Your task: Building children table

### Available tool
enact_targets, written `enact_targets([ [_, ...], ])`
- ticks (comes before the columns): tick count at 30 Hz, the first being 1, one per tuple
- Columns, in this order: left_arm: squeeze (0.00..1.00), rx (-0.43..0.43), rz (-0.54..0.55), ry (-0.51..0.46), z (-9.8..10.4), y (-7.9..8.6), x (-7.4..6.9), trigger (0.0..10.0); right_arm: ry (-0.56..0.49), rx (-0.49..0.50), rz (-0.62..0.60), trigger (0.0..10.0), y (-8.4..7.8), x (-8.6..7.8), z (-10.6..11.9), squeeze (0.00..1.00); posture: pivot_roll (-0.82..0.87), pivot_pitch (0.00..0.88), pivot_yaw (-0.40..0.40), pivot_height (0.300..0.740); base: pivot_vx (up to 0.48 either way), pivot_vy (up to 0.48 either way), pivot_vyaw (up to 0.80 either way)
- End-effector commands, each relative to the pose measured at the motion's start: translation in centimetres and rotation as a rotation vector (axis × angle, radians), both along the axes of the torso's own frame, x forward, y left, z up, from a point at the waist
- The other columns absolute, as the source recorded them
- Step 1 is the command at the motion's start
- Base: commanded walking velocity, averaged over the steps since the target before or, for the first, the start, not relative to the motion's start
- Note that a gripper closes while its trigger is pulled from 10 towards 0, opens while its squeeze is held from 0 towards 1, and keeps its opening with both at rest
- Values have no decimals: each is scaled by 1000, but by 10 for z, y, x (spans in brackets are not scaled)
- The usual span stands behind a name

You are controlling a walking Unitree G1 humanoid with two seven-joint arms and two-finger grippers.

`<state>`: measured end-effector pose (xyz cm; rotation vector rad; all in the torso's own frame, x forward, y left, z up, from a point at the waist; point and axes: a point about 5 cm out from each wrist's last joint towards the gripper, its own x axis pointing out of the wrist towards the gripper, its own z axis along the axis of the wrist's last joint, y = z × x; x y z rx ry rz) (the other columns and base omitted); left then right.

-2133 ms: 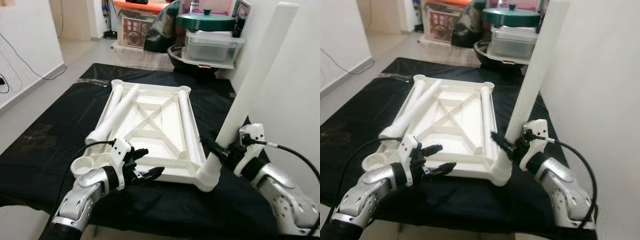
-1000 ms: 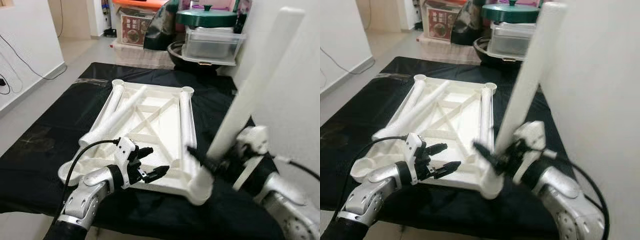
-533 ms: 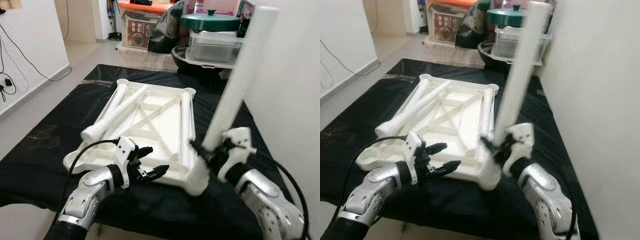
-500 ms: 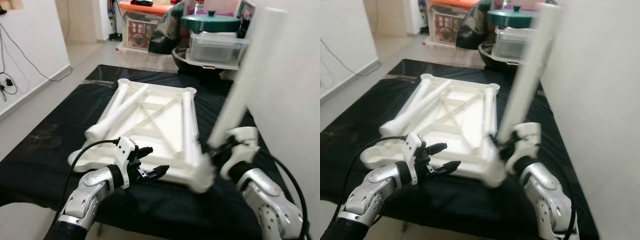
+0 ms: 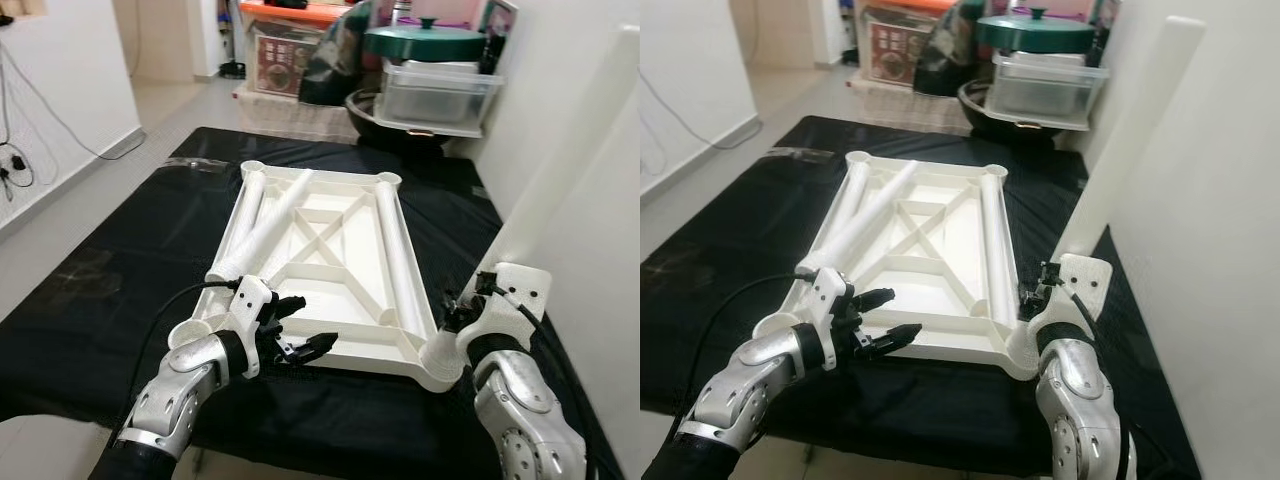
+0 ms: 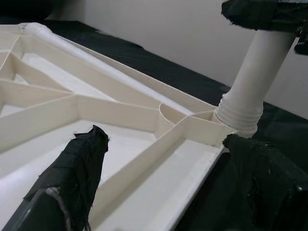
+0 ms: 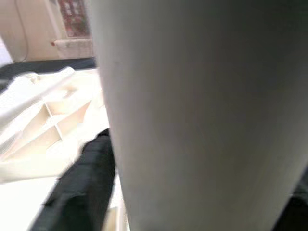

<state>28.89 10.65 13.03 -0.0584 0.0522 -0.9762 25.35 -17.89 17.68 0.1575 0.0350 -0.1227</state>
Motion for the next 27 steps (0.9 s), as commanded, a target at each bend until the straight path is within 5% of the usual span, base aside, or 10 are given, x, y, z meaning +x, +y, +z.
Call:
enact_targets([
  [1, 0, 9, -5, 9, -4, -1, -1, 10000, -46, 29, 50, 10000, -7, 4, 9, 1000, 95, 0, -101, 740, 0, 0, 0],
  [4, 0, 8, -3, 10, -4, -1, -1, 10000, -55, 34, 76, 10000, -8, 6, 12, 1000, 95, 0, -101, 740, 0, 0, 0],
  [5, 0, 5, -3, 10, -4, -1, -2, 10000, -89, 45, 159, 10000, -7, 6, 20, 0, 96, 0, -102, 740, 0, 0, 0],
  [8, 0, 3, -3, 11, -5, -2, -3, 10000, -137, 51, 296, 10000, -5, 4, 28, 0, 97, 0, -103, 740, 0, 0, 0],
  [10, 0, 1, -7, 11, -5, -4, -3, 10000, -147, -7, 777, 10000, 8, -17, 28, 0, 100, 0, -104, 740, 0, 0, 0],
  [13, 0, 3, -5, 8, -4, -4, -1, 10000, -70, -30, 935, 9294, 16, -26, 14, 0, 104, 0, -106, 740, 0, 0, 0],
  [14, 0, 3, -3, 6, -4, -4, -1, 10000, -56, -20, 949, 1294, 20, -26, 9, 0, 110, 0, -111, 740, 0, 0, 0],
  [23, 0, 8, 5, 4, -3, -1, -1, 10000, 5, 31, 822, 0, 23, -10, -8, 0, 122, 0, -114, 740, 0, 0, 0],
  [25, 0, 14, 8, 7, -4, 0, -1, 10000, 79, 70, 456, 0, 0, 11, -25, 0, 117, 0, -111, 740, 0, 0, 0],
  [27, 0, 15, 8, 8, -5, 0, -1, 10000, 87, 73, 372, 0, -6, 13, -28, 0, 117, 0, -111, 740, 0, 0, 0],
])
